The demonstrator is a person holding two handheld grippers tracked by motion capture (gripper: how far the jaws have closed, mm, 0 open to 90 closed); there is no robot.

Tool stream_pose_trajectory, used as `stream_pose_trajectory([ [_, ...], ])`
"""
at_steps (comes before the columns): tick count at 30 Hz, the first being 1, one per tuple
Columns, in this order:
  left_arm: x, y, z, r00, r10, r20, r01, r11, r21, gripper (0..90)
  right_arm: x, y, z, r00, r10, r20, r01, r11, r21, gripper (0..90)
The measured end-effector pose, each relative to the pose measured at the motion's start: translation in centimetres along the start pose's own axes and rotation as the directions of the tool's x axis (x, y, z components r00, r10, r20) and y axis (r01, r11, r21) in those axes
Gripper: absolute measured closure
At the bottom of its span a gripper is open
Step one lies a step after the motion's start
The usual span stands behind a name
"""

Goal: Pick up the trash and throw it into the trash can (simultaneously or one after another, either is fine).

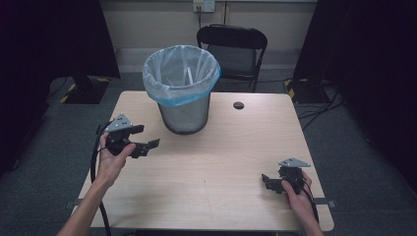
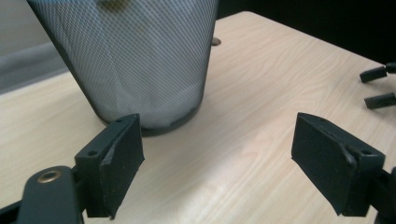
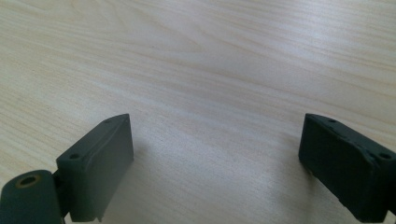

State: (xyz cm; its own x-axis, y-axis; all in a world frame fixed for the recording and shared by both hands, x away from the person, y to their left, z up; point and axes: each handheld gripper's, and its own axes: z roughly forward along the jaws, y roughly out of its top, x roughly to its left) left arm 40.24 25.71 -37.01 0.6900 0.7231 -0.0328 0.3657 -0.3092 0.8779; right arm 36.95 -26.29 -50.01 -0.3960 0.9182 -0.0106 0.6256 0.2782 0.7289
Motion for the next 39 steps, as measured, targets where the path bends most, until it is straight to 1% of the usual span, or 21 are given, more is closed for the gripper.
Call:
stream_pose_trajectory([
  [5, 0.0, -1.9, -0.5, 0.9993, -0.001, -0.038, 0.001, 0.9999, 0.016, 17.5, 0.0, 0.0, 0.0, 1.0, 0.0, 0.0, 0.0, 1.0, 0.001, 9.1],
  [7, 0.3, -2.7, -0.9, 0.9989, -0.009, -0.045, 0.011, 0.9993, 0.037, 17.5, 0.0, 0.0, 0.0, 1.0, 0.0, -0.001, 0.0, 1.0, 0.0, 9.1],
  [9, 0.5, -3.7, -1.1, 0.9983, -0.037, -0.045, 0.039, 0.9985, 0.04, 17.5, 0.0, 0.0, 0.0, 1.0, 0.0, 0.0, 0.0, 1.0, 0.0, 9.1],
  [10, 0.4, -4.2, -1.2, 0.998, -0.041, -0.048, 0.043, 0.998, 0.046, 17.5, 0.0, 0.0, 0.0, 1.0, 0.001, 0.0, -0.001, 1.0, 0.0, 9.1],
  [12, 0.4, -5.1, -1.1, 0.9971, -0.068, -0.034, 0.07, 0.9966, 0.043, 18.1, 0.0, 0.0, 0.0, 1.0, 0.0, 0.0, 0.0, 1.0, 0.0, 9.1],
  [13, 0.4, -5.9, -1.0, 0.9935, -0.112, -0.018, 0.113, 0.9932, 0.027, 18.9, 0.0, 0.0, 0.0, 1.0, 0.001, 0.0, -0.001, 1.0, 0.0, 9.1],
  [14, 0.4, -6.5, -0.8, 0.9923, -0.121, -0.027, 0.122, 0.9921, 0.027, 19.3, 0.0, 0.0, 0.0, 1.0, 0.0, 0.001, 0.0, 1.0, 0.0, 9.1],
  [16, 0.3, -7.6, -0.3, 0.9934, -0.103, -0.05, 0.106, 0.9927, 0.057, 19.4, 0.0, 0.0, 0.0, 1.0, 0.001, 0.001, -0.001, 1.0, 0.0, 9.1],
  [19, 0.1, -9.1, 0.3, 0.9916, -0.113, -0.062, 0.118, 0.989, 0.089, 19.4, 0.0, 0.0, 0.0, 1.0, 0.0, 0.0, 0.0, 1.0, 0.0, 9.1],
  [20, 0.0, -9.6, 0.5, 0.99, -0.124, -0.066, 0.131, 0.9866, 0.098, 19.4, 0.0, 0.0, 0.0, 1.0, 0.001, 0.0, -0.001, 1.0, 0.0, 9.1],
  [22, 0.0, -10.4, 0.8, 0.9898, -0.121, -0.076, 0.13, 0.9824, 0.134, 19.4, 0.0, 0.0, 0.0, 1.0, 0.0, 0.0, 0.0, 1.0, 0.0, 9.1],
  [24, -0.1, -11.1, 1.0, 0.9877, -0.134, -0.08, 0.146, 0.9762, 0.16, 19.4, 0.0, 0.0, 0.0, 1.0, 0.001, 0.0, -0.001, 1.0, 0.0, 9.1],
  [27, -0.4, -12.0, 1.1, 0.9906, -0.107, -0.085, 0.123, 0.9698, 0.211, 19.4, 0.0, 0.0, 0.0, 1.0, 0.0, 0.001, 0.0, 1.0, 0.0, 9.1],
  [31, -0.6, -13.0, 1.5, 0.987, -0.129, -0.095, 0.148, 0.9634, 0.224, 19.4, 0.0, 0.0, 0.0, 1.0, 0.001, 0.0, -0.001, 1.0, 0.001, 9.1],
  [32, -0.6, -13.1, 1.6, 0.9876, -0.124, -0.097, 0.143, 0.9612, 0.236, 19.4, 0.0, 0.0, 0.0, 1.0, 0.0, 0.001, 0.0, 1.0, 0.0, 9.1],
  [33, -0.8, -13.3, 1.8, 0.988, -0.116, -0.102, 0.138, 0.9616, 0.238, 19.4, 0.0, 0.0, 0.0, 1.0, 0.0, 0.0, 0.0, 1.0, 0.001, 9.1],
  [34, -1.0, -13.5, 1.9, 0.9859, -0.131, -0.105, 0.151, 0.9623, 0.226, 19.4, 0.0, 0.0, 0.0, 1.0, 0.0, 0.0, 0.0, 1.0, 0.0, 9.1],
  [35, -1.1, -13.5, 1.8, 0.9847, -0.129, -0.117, 0.153, 0.9624, 0.224, 19.1, 0.0, 0.0, 0.0, 1.0, -0.001, 0.0, 0.001, 1.0, 0.0, 9.1],
  [36, -1.4, -13.5, 1.9, 0.9848, -0.103, -0.14, 0.134, 0.9639, 0.23, 19.6, 0.0, 0.0, 0.0, 1.0, 0.0, 0.0, 0.0, 1.0, 0.0, 9.1],
  [38, -1.7, -13.7, 2.2, 0.9845, -0.088, -0.152, 0.121, 0.9667, 0.225, 17.0, 0.0, 0.0, 0.0, 1.0, 0.0, 0.0, 0.0, 1.0, 0.0, 9.1],
  [39, -1.9, -13.8, 2.3, 0.9838, -0.07, -0.165, 0.106, 0.9689, 0.223, 15.4, 0.0, 0.0, 0.0, 1.0, 0.0, 0.0, 0.0, 1.0, 0.0, 9.1],
])
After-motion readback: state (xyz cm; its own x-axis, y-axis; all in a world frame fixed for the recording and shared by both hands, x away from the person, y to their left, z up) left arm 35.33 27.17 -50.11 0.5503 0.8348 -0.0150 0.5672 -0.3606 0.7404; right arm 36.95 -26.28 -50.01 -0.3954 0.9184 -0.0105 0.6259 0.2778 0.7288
